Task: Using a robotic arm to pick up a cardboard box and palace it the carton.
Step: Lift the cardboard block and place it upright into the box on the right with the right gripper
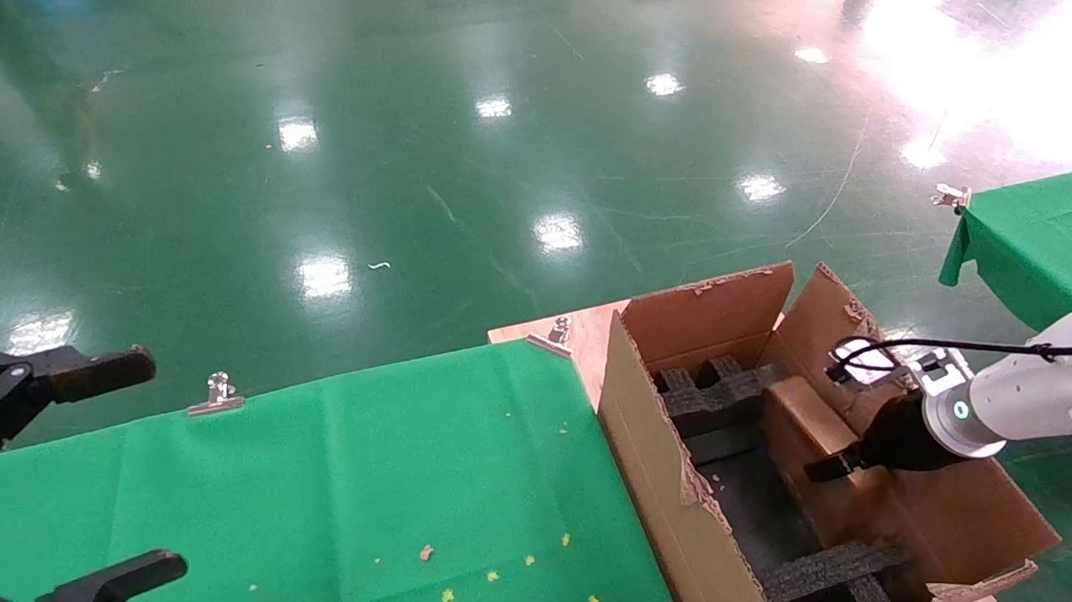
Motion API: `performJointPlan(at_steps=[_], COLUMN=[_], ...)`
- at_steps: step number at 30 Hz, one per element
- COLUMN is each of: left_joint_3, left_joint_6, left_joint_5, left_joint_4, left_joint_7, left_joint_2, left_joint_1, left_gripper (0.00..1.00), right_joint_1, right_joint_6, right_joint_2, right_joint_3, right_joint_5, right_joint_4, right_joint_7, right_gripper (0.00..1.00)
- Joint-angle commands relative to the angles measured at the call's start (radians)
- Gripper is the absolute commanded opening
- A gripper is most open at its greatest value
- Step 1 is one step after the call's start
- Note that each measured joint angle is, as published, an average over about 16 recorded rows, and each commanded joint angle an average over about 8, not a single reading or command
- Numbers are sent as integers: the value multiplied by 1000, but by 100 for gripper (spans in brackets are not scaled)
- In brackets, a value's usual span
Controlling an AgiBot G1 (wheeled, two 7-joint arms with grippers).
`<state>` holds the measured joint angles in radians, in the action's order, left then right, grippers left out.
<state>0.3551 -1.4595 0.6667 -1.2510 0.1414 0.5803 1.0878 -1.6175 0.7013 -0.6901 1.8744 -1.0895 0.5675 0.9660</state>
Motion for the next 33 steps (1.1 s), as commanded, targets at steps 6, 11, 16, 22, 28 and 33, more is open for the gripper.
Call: performJointPlan(at_steps=[6, 11, 16, 22, 28, 33], left_joint_3=[0, 0, 0, 0, 0, 0], left_joint_6=[0, 0, 0, 0, 0, 0], left_joint_5=[0, 0, 0, 0, 0, 0], left_joint_4=[0, 0, 0, 0, 0, 0], left_joint_7=[0, 0, 0, 0, 0, 0], left_joint_2=[0, 0, 0, 0, 0, 0], left_joint_1=[0, 0, 0, 0, 0, 0], left_gripper=[100, 100, 100, 100, 100, 100], right_joint_1=[-40, -108, -202, -284, -302, -289], right_joint_6=[-16, -31, -52, -92, -85, -45], right_joint_2=[24, 60, 121, 219, 284, 295], right_joint_3=[0, -7, -25, -63, -113, -146], right_joint_5=[-18, -41, -67, -74, -7, 78], right_joint_4=[47, 126, 277, 534, 741, 804], right_joint_7=[7, 15, 23, 4, -88, -172], right_gripper=[100, 100, 100, 100, 100, 100])
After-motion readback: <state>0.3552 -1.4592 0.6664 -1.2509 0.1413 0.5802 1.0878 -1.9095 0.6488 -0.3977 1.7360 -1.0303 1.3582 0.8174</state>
